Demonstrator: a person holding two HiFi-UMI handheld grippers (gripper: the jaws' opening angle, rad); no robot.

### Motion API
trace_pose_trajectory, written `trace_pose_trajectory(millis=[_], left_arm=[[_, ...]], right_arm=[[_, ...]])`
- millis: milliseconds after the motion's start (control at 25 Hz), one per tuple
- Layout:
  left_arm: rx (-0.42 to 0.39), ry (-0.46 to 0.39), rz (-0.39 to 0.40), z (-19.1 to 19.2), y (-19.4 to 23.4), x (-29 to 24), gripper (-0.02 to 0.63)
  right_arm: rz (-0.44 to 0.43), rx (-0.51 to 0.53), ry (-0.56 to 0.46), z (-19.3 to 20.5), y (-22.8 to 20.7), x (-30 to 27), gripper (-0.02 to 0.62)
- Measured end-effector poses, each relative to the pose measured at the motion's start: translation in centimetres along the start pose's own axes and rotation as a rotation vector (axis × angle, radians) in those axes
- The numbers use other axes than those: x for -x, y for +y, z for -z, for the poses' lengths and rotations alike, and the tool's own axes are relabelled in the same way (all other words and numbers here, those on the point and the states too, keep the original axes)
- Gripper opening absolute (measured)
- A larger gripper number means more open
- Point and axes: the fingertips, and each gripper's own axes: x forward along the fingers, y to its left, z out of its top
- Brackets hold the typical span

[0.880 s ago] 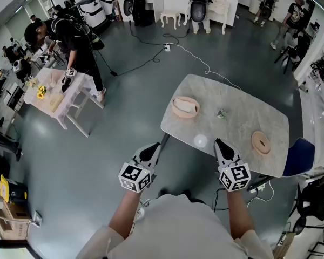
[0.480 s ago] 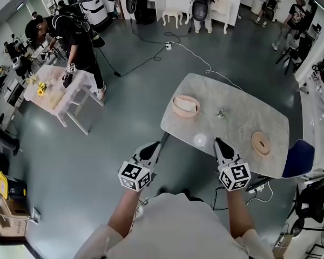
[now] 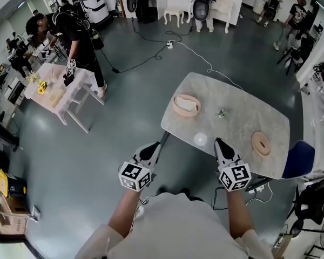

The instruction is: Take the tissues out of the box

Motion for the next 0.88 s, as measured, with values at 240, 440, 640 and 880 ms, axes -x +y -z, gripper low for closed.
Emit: trace_pose_trajectory(millis=[240,440,640,880], left_arm=[[0.001,-0.001,-0.007,0.3,-0.8,-0.4,0.009],[0.007,0.0,-0.018,0.5,-1.6,-1.0,0.009],[0.011,0.001,-0.036,0.8,-2.2,-1.4,0.009],[0.016,-0.004,-0.057,1.4,-3.0,-1.7,0.009]], right_arm=[[0.003,0.003,0.006,0.4,-0.7,0.4,0.046],[-0.009,-0.002,0.01,0.6,-1.6,0.6,0.056],[-0.026,0.005,0.016,0.9,-2.3,0.8,0.103],[-0.053,0.008,0.022,1.3,-3.0,0.9,0.101]])
